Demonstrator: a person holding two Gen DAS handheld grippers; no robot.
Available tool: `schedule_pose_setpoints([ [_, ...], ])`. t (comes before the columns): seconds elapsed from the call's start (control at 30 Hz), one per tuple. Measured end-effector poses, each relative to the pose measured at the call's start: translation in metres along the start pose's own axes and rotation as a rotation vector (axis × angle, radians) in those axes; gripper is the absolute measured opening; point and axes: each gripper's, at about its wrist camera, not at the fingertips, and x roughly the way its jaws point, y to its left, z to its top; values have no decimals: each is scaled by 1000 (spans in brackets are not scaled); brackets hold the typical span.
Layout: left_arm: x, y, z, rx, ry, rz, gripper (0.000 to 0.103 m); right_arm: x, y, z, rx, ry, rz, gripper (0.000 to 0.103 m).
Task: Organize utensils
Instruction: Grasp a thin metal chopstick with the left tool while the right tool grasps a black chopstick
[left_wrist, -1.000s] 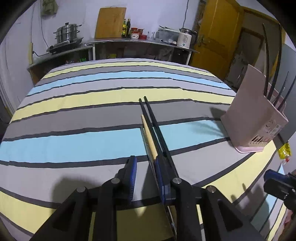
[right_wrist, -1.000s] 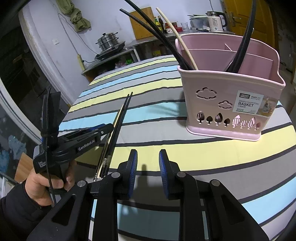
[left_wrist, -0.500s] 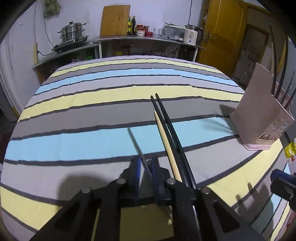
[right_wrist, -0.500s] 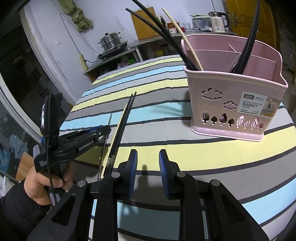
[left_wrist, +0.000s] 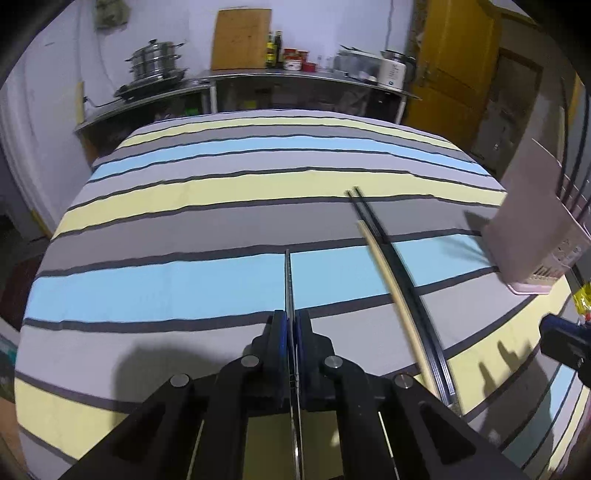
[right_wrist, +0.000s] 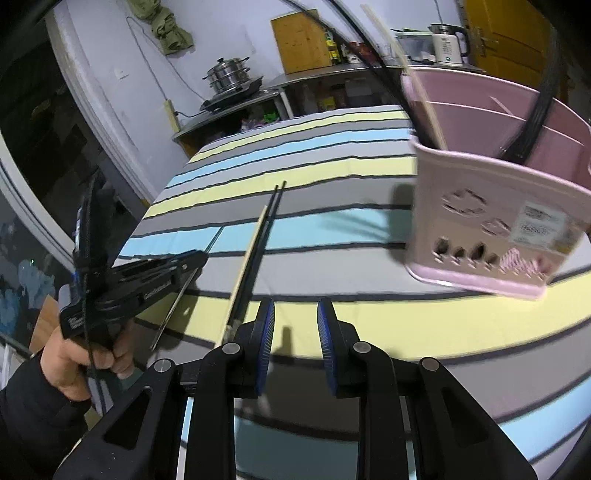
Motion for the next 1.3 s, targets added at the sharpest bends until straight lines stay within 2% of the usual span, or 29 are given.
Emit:
schedule_pose_setpoints([
  [0.17, -4, 18, -3, -49, -6, 5, 6, 29, 16, 20, -15, 14, 15, 25],
  [0.37, -3, 28, 0, -91, 1, -41, 6, 72, 27, 43, -25, 52, 9, 25],
  [0.6, 7, 27, 14, -52, 14, -53, 6, 110, 28, 54, -17, 99, -16, 25],
  [0.73, 10, 22, 16, -15, 11, -33, 6, 112, 28, 55, -34, 90, -27, 25],
  [0.97, 9, 24, 16, -40, 18, -36, 6, 108, 20, 54, -39, 96, -53, 22],
  [1.13, 9, 25, 16, -38, 16, -24, 6, 113, 28, 59, -64, 117, -98, 22],
  [1.3, 13, 18, 18, 6, 16, 1, 6, 123, 38, 64, -112, 124, -150, 21],
])
